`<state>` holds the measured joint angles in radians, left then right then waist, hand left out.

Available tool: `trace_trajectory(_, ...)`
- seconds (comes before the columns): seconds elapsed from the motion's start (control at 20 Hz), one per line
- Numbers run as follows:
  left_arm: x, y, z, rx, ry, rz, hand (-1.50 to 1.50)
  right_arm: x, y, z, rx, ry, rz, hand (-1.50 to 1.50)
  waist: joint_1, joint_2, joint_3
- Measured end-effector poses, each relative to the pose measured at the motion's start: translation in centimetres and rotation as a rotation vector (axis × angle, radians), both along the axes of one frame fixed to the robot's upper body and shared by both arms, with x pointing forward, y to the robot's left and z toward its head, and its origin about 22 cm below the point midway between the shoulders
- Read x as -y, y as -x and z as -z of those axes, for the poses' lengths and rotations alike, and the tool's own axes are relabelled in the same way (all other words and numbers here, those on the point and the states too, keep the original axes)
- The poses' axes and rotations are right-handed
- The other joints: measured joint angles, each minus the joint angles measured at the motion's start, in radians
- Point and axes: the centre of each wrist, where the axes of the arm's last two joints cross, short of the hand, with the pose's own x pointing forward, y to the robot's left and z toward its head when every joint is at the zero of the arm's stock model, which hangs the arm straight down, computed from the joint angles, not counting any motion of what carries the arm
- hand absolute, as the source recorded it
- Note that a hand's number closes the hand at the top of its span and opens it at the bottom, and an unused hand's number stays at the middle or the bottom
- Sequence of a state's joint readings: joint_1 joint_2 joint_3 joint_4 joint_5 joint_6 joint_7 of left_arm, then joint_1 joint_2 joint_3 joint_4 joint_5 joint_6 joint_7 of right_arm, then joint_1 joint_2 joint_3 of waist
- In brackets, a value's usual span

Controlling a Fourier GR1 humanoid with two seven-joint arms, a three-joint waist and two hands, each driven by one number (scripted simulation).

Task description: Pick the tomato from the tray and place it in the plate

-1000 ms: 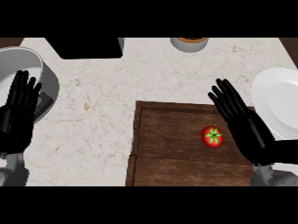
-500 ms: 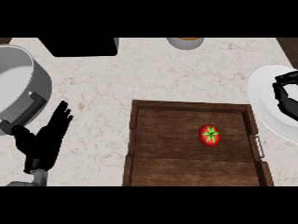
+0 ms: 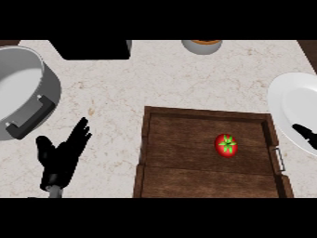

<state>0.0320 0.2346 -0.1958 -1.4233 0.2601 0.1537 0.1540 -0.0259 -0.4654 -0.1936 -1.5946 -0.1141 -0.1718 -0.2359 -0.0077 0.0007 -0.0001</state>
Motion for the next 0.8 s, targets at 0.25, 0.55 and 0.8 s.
trace_trajectory(0.25,0.4,-0.4,-0.2,-0.013,-0.001,0.006,0.0,1.1,0.7,-2.0,-0.171,0.192,-0.076,-1.5,0.003,-0.002,-0.001)
trace_trajectory(0.55,0.3,-0.6,-0.3,-0.009,0.0,0.011,0.0,-0.8,1.1,-4.4,-0.397,0.404,-0.179,-1.5,0.006,-0.002,-0.002)
trace_trajectory(0.8,0.7,-0.7,0.1,-0.012,-0.001,0.012,0.0,-4.2,0.6,-5.8,-0.513,0.502,-0.185,-1.5,0.011,-0.001,-0.001)
